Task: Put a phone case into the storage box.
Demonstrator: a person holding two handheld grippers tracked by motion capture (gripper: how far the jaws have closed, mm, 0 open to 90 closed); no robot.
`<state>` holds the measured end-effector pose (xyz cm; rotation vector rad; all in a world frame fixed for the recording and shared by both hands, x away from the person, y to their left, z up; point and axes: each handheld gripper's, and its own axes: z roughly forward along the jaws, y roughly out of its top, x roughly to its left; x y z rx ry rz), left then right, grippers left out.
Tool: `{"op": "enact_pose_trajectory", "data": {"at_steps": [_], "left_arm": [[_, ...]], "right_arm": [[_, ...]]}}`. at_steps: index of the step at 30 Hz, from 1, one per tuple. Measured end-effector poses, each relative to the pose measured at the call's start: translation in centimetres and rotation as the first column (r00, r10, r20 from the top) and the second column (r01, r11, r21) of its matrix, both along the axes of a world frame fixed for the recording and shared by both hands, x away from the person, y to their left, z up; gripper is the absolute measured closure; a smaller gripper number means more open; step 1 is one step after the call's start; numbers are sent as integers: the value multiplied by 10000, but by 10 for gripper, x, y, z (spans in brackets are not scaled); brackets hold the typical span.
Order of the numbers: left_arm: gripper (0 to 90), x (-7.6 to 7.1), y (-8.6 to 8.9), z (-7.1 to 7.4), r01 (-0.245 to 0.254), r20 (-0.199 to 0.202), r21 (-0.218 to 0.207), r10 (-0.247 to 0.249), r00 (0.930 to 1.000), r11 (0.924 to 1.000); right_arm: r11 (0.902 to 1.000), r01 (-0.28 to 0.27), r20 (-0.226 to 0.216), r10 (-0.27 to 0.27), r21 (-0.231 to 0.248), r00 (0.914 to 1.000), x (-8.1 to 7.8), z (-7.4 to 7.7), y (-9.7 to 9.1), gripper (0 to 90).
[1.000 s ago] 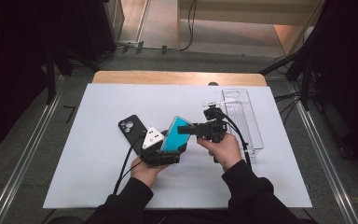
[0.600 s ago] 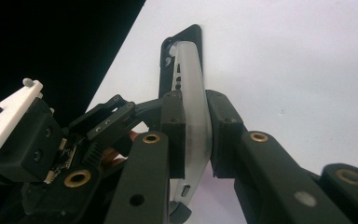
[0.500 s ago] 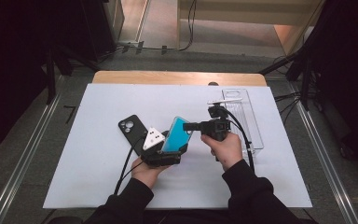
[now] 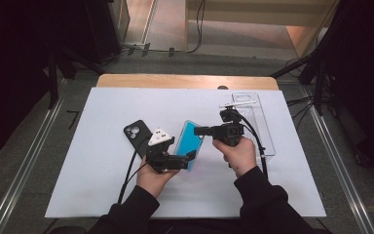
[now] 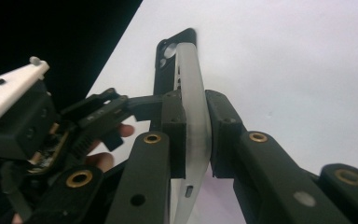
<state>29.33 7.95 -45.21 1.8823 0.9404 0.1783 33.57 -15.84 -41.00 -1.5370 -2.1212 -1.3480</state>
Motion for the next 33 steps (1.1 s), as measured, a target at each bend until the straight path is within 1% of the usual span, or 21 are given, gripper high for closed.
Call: {"op": "enact_pose_trajectory", "data": {"at_steps": [1,2,3,4,6,8,10,11,12,15,16,18,20,21,22,24,25,26,28,31,33], "left_arm": [[60,1,1,3,37,-149,372,-31,9999,9993],[64,1,1,3,37,-149,372,-31,9999,9993],[78,1,2,4,186,-269,384,-176,9995,9991],[78,1,3,6,280,-371,368,-266,9990,9989],[78,2,5,9,443,-633,384,-418,9971,9983],[79,3,5,12,515,-784,382,-484,9957,9979],[104,4,7,14,631,-978,617,-568,9936,9961],[138,4,6,15,386,-1001,904,-295,9945,9952],[144,5,6,16,380,-1147,1112,-251,9931,9931],[174,7,9,20,634,-1565,895,-488,9865,9940],[177,8,9,22,821,-1754,845,-663,9823,9930],[209,8,9,24,1038,-1818,920,-858,9796,9903],[237,8,11,27,1401,-1755,791,-1245,9766,9870],[276,7,11,29,1488,-1661,852,-1332,9771,9852],[280,6,11,30,1527,-1596,946,-1364,9777,9837],[280,5,10,34,1756,-1486,1255,-1565,9764,9764],[280,4,10,36,1828,-1465,1332,-1630,9757,9741],[280,5,10,36,1953,-1504,1328,-1750,9730,9717],[280,7,12,38,2237,-1707,1220,-2016,9645,9670],[298,12,16,39,2786,-2082,792,-2575,9436,9571],[299,12,18,42,2905,-1954,790,-2709,9425,9536]], "right_arm": [[9998,16,254,-11,-182,9997,-1,3,-2,770],[9998,16,254,-11,-182,9997,-1,3,-2,770],[9992,61,425,-44,-392,9991,-2,5,-4,770],[9992,61,425,-44,-392,9991,-2,5,-4,770],[9978,98,678,-53,-658,9977,-4,7,-5,770],[9971,53,905,15,-758,9959,-5,9,-7,770],[9963,-15,1119,112,-858,9937,-7,11,-8,770],[9959,-35,1234,148,-909,9922,-7,11,-8,769],[9943,-130,1419,281,-1059,9895,-8,12,-7,769],[9894,-450,1818,700,-1382,9808,-11,12,-7,769],[9887,-535,1857,793,-1400,9794,-11,12,-7,769],[9862,-751,2026,1045,-1476,9737,-12,13,-8,769],[9832,-939,2163,1268,-1563,9681,-13,14,-9,770],[9815,-1018,2285,1377,-1619,9638,-13,14,-10,769],[9805,-1061,2369,1440,-1655,9608,-14,15,-11,769],[9793,-1152,2392,1534,-1665,9588,-15,16,-12,769],[9771,-1324,2439,1710,-1667,9546,-16,16,-13,770],[9771,-1324,2439,1710,-1667,9546,-16,16,-13,770],[9747,-1466,2531,1866,-1688,9493,-17,17,-15,769],[9695,-1734,2692,2160,-1733,9385,-19,19,-17,770],[9644,-1942,2833,2397,-1795,9286,-20,20,-18,770]]}}
